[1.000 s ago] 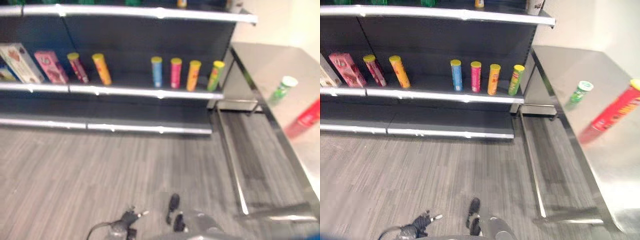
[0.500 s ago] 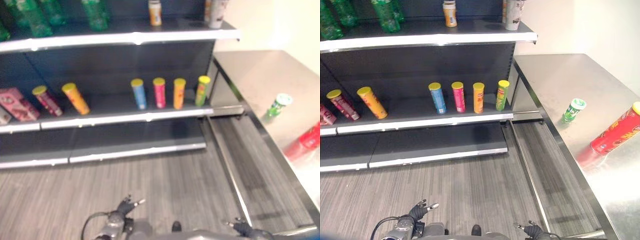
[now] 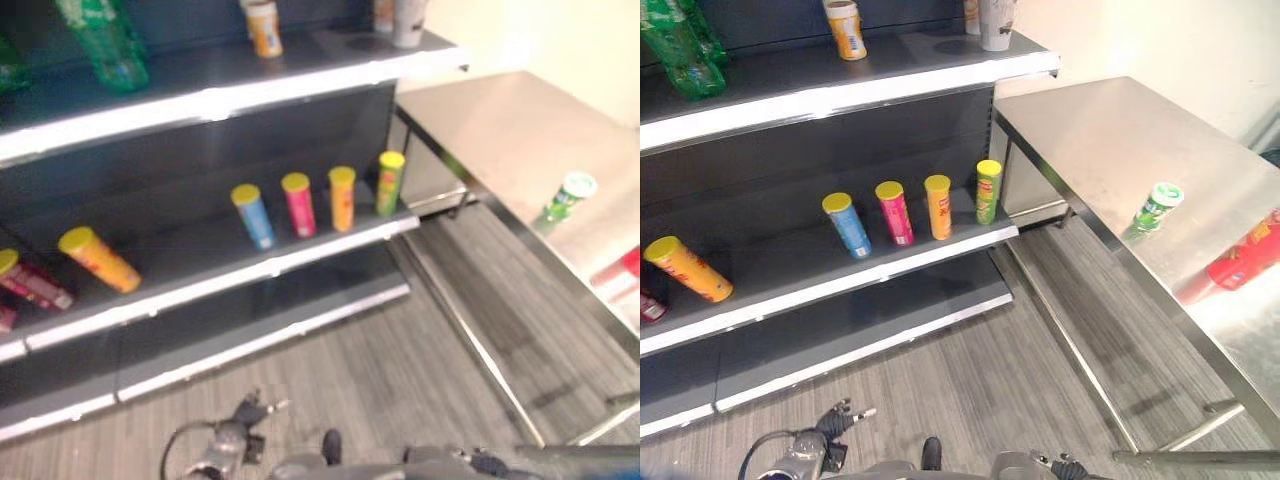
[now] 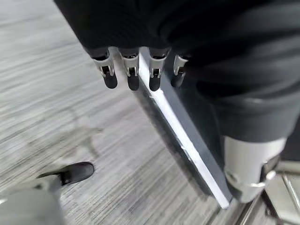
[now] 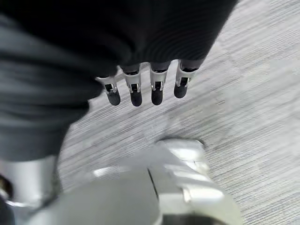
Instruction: Put the goods on the table back onto the shelves and tidy them up.
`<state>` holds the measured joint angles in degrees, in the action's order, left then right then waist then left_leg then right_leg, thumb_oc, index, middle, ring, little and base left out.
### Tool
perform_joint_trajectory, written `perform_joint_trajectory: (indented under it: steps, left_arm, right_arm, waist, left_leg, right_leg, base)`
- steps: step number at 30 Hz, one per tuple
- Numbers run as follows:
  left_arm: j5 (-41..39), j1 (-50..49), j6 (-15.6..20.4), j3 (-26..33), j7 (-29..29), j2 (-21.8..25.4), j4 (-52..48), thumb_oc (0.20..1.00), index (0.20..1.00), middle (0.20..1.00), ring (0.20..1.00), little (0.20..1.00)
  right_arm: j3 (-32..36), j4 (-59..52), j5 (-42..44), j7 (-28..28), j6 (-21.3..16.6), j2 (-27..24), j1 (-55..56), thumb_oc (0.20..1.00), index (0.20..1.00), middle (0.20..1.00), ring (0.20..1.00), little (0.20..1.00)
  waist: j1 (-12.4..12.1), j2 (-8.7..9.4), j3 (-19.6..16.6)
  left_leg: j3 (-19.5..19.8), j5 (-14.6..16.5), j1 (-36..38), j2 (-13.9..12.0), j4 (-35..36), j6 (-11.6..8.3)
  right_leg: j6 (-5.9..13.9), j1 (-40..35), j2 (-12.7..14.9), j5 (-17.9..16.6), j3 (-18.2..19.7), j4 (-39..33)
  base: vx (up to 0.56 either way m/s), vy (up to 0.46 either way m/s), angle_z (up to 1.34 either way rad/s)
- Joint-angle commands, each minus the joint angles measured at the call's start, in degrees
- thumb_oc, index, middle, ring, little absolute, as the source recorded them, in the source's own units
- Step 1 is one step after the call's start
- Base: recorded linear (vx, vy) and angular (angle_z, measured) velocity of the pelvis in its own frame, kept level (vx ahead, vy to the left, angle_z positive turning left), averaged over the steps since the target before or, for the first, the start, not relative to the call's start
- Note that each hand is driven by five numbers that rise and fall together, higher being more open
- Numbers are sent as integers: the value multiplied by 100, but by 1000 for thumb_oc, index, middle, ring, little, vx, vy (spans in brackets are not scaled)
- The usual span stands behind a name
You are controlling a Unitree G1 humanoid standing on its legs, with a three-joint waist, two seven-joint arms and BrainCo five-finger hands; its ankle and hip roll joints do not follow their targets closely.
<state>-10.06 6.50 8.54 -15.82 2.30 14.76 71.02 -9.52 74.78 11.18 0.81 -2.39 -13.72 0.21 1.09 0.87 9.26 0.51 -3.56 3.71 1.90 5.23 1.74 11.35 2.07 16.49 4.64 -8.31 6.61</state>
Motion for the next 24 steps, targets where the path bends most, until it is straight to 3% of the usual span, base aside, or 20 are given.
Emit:
perform_joint_trajectory:
  steps: [1, 4, 7, 9, 10, 11, 14, 17, 18, 19, 24]
  left_arm:
    - [81, 3, 100, 166, 71, 51, -57, 1000, 1000, 1000, 1000, 1000]
    - [81, 25, 136, 244, 56, 126, -77, 1000, 1000, 1000, 1000, 1000]
    - [3, -19, 163, 302, 43, 99, -118, 1000, 1000, 1000, 1000, 1000]
    - [-13, -34, 175, 288, 21, 66, -149, 1000, 1000, 1000, 1000, 1000]
    - [49, -12, 170, 165, -48, 6, -162, 1000, 1000, 1000, 1000, 1000]
    - [91, 10, 156, 106, -78, -9, -189, 1000, 1000, 1000, 1000, 1000]
    - [25, 129, 147, 36, -78, -41, -282, 1000, 1000, 1000, 1000, 1000]
    - [-5, 158, 153, -53, -51, -86, -376, 1000, 1000, 1000, 1000, 1000]
    - [-4, 158, 153, -53, -51, -87, -376, 1000, 1000, 1000, 1000, 1000]
    - [47, 155, 170, -108, -54, -140, -300, 1000, 1000, 1000, 1000, 1000]
    - [156, 55, 173, -123, -65, -176, -167, 1000, 1000, 1000, 1000, 1000]
  right_arm:
    - [-60, 308, -316, 40, 142, -113, -48, 1000, 1000, 1000, 1000, 1000]
    - [167, 565, -359, 33, 209, -158, 189, 1000, 1000, 1000, 1000, 1000]
    - [442, 737, -239, 68, 205, -290, 394, 1000, 1000, 1000, 1000, 1000]
    - [592, 831, -129, 64, 211, -377, 465, 1000, 1000, 1000, 1000, 1000]
    - [694, 989, -36, 29, 225, -459, 571, 1000, 1000, 1000, 1000, 1000]
    - [700, 1030, -31, 24, 243, -471, 578, 1000, 1000, 1000, 1000, 1000]
    - [669, 1000, 28, 49, 237, -538, 490, 1000, 1000, 1000, 1000, 1000]
    - [569, 846, 26, 65, 212, -569, 393, 1000, 1000, 1000, 1000, 1000]
    - [569, 845, 25, 65, 213, -570, 394, 1000, 1000, 1000, 1000, 1000]
    - [573, 817, 21, 88, 206, -570, 292, 1000, 1000, 1000, 1000, 1000]
    - [633, 761, 22, 75, 211, -490, 319, 1000, 1000, 1000, 1000, 1000]
  waist:
    - [-89, 36, 59]
    - [-22, 271, -30]
    - [67, 335, -117]
    - [152, 325, -137]
    - [234, 285, -120]
    - [257, 284, -77]
    - [265, 340, 95]
    - [187, 360, 82]
    - [179, 359, 89]
    - [192, 298, 16]
    - [321, 147, -161]
  left_leg:
    - [270, 715, 155, -540, -174, -334]
    - [114, 747, 247, -605, -139, -509]
    - [43, 691, 314, -845, -52, -698]
    - [17, 646, 351, -1012, -23, -812]
    - [55, 600, 332, -1250, -143, -935]
    - [74, 571, 209, -1309, -471, -965]
    - [186, 484, -194, -1125, -1258, -938]
    - [607, 660, -392, -717, -869, -824]
    - [599, 664, -376, -719, -863, -823]
    - [796, 661, -351, -582, -594, -754]
    - [348, 636, 73, -598, -92, -613]
  right_leg:
    - [-165, 32, -190, -780, -168, -314]
    - [17, -261, -213, -878, -344, -836]
    - [23, -443, -403, -838, -398, -1108]
    - [-43, -504, -553, -758, -383, -1116]
    - [-214, -575, -814, -533, -290, -1092]
    - [-309, -586, -881, -462, -274, -1053]
    - [-401, -696, -906, -432, -319, -1138]
    - [-335, -642, -878, -471, -130, -1161]
    - [-334, -651, -878, -467, -122, -1161]
    - [-270, -581, -901, -515, 100, -1161]
    - [-149, -437, -835, -616, 449, -1146]
  base:
    - [105, -178, -15]
    - [112, -222, -4]
    - [100, -261, 9]
    - [75, -282, 11]
    - [57, -352, -4]
    - [29, -303, 5]
    - [-51, -75, -1]
    - [14, 55, -11]
    - [27, 134, -30]
    - [54, 181, -52]
    - [53, 207, -74]
